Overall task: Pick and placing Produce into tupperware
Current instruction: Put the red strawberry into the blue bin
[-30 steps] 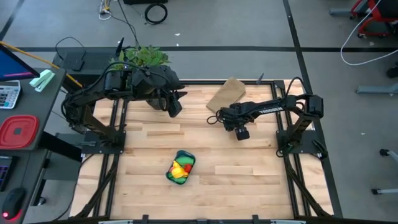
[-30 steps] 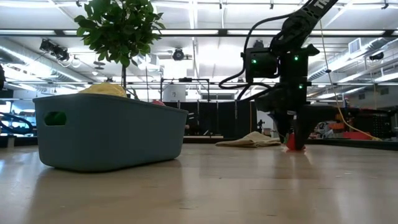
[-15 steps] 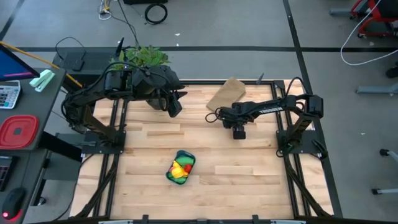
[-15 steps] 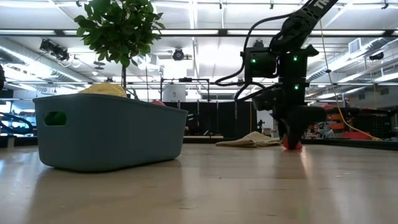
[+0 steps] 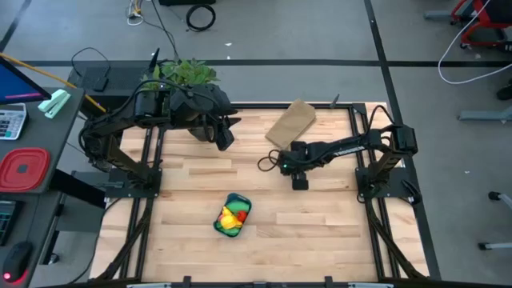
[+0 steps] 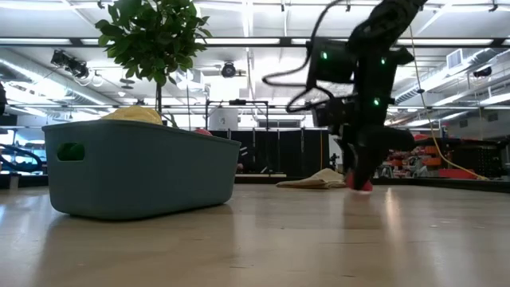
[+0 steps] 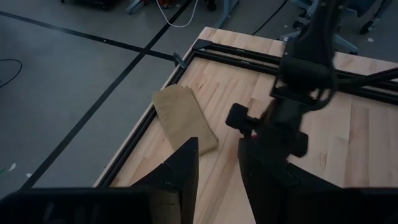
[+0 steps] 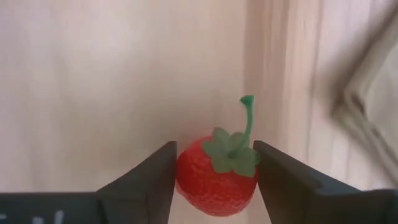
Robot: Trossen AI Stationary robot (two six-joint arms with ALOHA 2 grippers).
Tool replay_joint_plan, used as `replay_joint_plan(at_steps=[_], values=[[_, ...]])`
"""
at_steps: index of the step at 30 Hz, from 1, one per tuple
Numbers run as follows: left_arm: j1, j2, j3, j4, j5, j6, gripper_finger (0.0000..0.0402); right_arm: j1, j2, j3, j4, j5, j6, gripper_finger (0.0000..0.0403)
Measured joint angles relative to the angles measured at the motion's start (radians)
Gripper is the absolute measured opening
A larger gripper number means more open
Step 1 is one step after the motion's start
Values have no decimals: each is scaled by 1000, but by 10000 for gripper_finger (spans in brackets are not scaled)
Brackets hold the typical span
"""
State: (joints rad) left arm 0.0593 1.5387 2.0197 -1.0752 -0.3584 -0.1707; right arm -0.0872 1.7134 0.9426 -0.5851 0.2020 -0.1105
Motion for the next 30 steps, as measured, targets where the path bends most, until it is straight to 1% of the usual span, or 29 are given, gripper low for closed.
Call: replay_joint_plan(at_steps=[4, 9, 11, 14, 19, 27, 30], values=[[0, 0, 0, 0, 0, 1, 120, 69, 0, 65, 29, -2, 64, 191], [0, 0, 0, 0, 0, 0, 121, 150, 0, 186, 103, -3, 98, 204], [0, 0, 0, 0, 0, 0, 118, 179, 0, 232, 160, -2, 102, 208], [0, 0, 0, 0, 0, -1, 117, 221, 0, 273, 293, -2, 108, 206], [0, 0, 0, 0, 0, -1, 119, 276, 0, 272, 484, -4, 111, 198], [0, 0, 0, 0, 0, -1, 119, 327, 0, 228, 660, -21, 136, 204], [0, 0, 0, 1, 0, -2, 118, 333, 23, 225, 704, -23, 141, 204]])
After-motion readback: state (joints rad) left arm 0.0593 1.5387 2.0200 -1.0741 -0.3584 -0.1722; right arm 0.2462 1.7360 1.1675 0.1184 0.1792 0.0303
